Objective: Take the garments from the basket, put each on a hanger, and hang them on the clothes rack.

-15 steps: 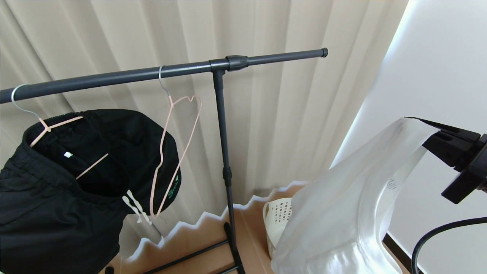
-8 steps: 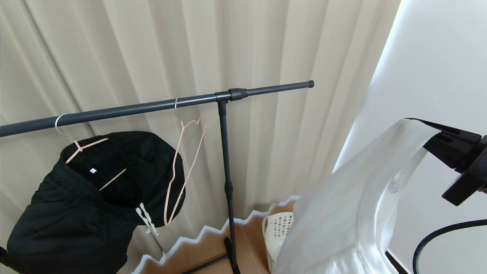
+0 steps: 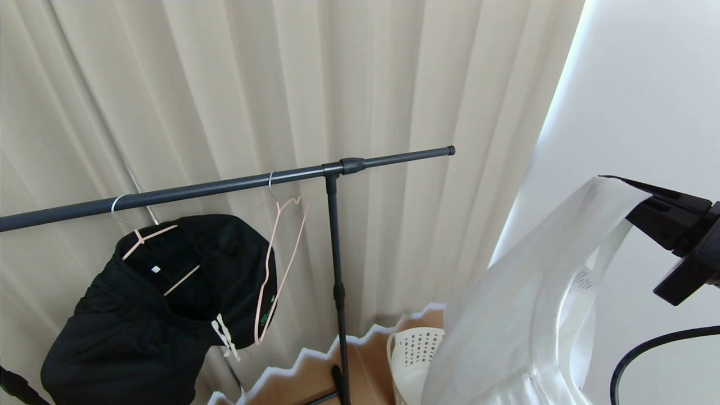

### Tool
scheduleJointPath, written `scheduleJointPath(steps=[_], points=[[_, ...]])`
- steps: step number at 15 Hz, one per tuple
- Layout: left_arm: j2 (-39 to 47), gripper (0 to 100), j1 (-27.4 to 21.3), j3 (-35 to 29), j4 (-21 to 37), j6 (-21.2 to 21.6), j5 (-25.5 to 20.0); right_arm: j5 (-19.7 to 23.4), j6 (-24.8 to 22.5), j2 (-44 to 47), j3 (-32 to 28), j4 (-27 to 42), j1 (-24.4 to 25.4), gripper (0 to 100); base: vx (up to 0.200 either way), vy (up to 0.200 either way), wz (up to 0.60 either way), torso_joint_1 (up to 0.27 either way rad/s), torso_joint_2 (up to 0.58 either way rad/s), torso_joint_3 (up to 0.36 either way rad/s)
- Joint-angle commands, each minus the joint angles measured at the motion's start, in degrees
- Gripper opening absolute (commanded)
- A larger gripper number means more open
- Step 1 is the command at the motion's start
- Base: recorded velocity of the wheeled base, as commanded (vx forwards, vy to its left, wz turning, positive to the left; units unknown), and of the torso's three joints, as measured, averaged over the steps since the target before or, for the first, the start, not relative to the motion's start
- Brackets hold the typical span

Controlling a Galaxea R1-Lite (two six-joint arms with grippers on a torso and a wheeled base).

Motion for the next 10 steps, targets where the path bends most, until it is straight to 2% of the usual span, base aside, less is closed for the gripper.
scheduleJointPath(steps=[1, 10], points=[[-0.01, 100, 0.01, 0.0, -0.02, 0.09, -0.08, 0.02, -0.01, 0.14, 0.08, 0.02, 0.0, 0, 0.0, 0.0, 0.0, 0.022, -0.06, 0.032], [-0.01, 100, 0.01, 0.0, -0.02, 0.0, -0.08, 0.02, -0.54, 0.05, 0.26, 0.02, 0.0, 0, 0.0, 0.0, 0.0, 0.0, 0.0, 0.0]])
